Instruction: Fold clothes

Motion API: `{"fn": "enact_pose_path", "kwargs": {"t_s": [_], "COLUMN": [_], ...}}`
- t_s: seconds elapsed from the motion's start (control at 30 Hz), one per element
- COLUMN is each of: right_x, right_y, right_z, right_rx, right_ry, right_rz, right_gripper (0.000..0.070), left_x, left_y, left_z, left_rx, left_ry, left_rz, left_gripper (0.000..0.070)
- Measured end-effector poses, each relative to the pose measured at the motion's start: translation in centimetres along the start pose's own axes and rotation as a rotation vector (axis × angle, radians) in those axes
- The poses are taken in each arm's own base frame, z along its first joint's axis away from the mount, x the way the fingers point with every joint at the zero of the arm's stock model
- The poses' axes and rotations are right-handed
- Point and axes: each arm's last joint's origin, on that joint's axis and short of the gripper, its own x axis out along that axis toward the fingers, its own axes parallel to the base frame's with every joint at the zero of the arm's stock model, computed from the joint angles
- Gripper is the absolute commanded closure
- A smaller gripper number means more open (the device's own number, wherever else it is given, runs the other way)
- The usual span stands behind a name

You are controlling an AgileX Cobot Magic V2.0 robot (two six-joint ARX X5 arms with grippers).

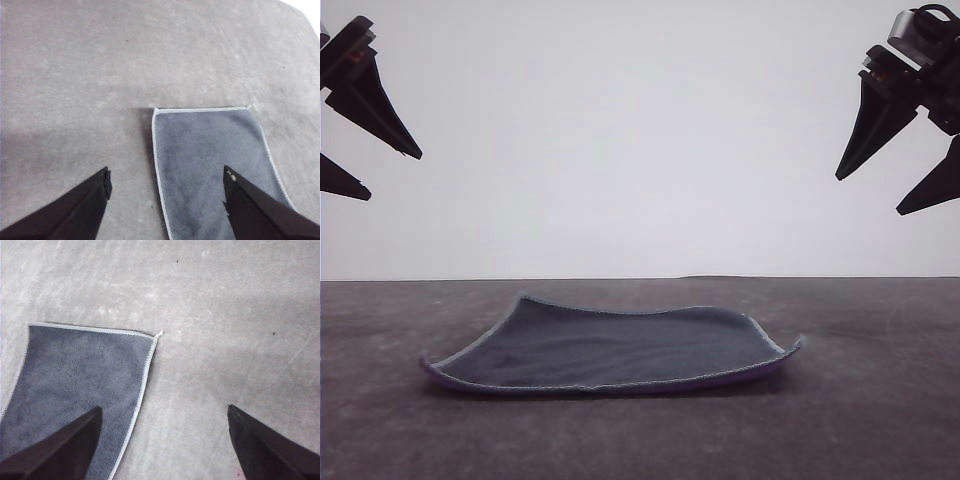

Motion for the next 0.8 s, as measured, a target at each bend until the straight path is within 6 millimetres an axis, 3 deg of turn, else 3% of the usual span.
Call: {"fn": "enact_pose_path", "kwargs": {"t_s": [0.2, 0.4, 0.8], "right_x": [1.6, 5.9, 13.3], "right_y": [0.4, -0.6, -2.6], "right_z": [0.3, 0.0, 0.0], "right_rx": [-0.035, 0.006, 0.104], "right_ry": [-0.004, 0.042, 0.123], "right_rz": [0.078, 0.192, 0.269], "right_gripper": [0.0198, 0.0198, 0.0199], "left_x": [1.9, 6.1, 14.0], "left_y": [-0.1, 1.3, 3.1], "left_z": [-0.3, -0.4, 1.4], "left_rx": [-0.004, -0.075, -0.118], "left_ry": [0.043, 0.135, 0.266], "left_rz": [-0.037, -0.094, -0.157], "left_gripper": [0.0265, 0.0265, 0.0265]}}
